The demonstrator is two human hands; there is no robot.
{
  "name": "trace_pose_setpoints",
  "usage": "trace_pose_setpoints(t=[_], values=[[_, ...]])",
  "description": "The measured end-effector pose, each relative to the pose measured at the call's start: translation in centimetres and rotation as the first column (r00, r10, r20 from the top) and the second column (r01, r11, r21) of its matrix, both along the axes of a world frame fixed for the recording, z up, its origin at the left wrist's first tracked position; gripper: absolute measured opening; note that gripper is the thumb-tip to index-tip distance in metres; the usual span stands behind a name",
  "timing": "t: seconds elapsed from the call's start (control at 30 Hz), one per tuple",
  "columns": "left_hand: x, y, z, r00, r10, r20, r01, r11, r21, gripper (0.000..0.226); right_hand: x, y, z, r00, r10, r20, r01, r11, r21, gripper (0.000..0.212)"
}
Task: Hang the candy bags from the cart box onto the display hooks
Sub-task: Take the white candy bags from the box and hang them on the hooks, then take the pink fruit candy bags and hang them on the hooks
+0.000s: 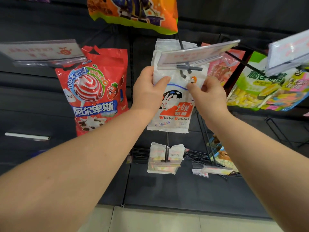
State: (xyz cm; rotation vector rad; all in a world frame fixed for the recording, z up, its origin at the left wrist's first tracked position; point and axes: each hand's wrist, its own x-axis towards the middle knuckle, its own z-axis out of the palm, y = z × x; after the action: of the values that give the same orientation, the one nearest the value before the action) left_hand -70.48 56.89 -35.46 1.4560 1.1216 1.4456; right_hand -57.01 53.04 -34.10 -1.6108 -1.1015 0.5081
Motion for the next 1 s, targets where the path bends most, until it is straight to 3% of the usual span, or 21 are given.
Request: trace_pose_setpoints(t=[0.13, 0.23, 0.3, 0.37, 0.47, 0.63, 0.7, 0.8, 1.0], values=[[-0.6, -1.5, -0.1, 0.989, 0.145, -0.017, -0.146, 0.989, -0.031, 0.046, 0.3, -1.9, -0.5, 0.965, 0.065, 0.255, -0.041, 0.994, -0.098, 0.043], [-2.6, -3.1, -0.4, 0.936, 0.174, -0.305, -0.174, 0.984, 0.026, 0.052, 0.7, -4.0, -0.7, 0.835, 0.148, 0.53, -0.014, 0.969, -0.248, 0.064], [-3.8, -4.4, -0.6, 0.811, 0.129, -0.57, -0.125, 0.991, 0.047, 0.055, 0.7, -5.6, -0.5, 0.675, 0.224, 0.703, 0.004, 0.951, -0.308, 0.073], [-4.7, -5.8, -0.4, 0.604, 0.066, -0.794, -0.063, 0.997, 0.034, 0.061, 0.5, -7.0, -0.1, 0.533, 0.32, 0.783, 0.007, 0.924, -0.382, 0.075], [-5.7, -7.7, 0.2, 0.318, -0.023, -0.948, 0.003, 1.0, -0.024, 0.07, 0.0, -8.7, 0.5, 0.446, 0.449, 0.774, -0.004, 0.866, -0.5, 0.074], [-6.8, -11.5, 1.7, 0.126, -0.15, -0.981, -0.03, 0.988, -0.155, 0.078, -1.1, -11.3, 2.3, 0.404, 0.555, 0.727, -0.046, 0.806, -0.59, 0.071], [-7.3, -13.3, 2.5, 0.08, -0.162, -0.983, -0.04, 0.985, -0.166, 0.08, -1.6, -12.3, 3.1, 0.376, 0.585, 0.719, -0.065, 0.79, -0.61, 0.07], [-8.6, -16.0, 3.5, 0.083, -0.165, -0.983, -0.074, 0.982, -0.171, 0.08, -2.7, -13.5, 4.0, 0.326, 0.625, 0.709, -0.13, 0.772, -0.622, 0.068], [-13.6, -22.1, 3.9, 0.067, -0.21, -0.975, -0.283, 0.933, -0.221, 0.083, -7.5, -14.4, 4.3, 0.229, 0.694, 0.682, -0.32, 0.716, -0.621, 0.072]])
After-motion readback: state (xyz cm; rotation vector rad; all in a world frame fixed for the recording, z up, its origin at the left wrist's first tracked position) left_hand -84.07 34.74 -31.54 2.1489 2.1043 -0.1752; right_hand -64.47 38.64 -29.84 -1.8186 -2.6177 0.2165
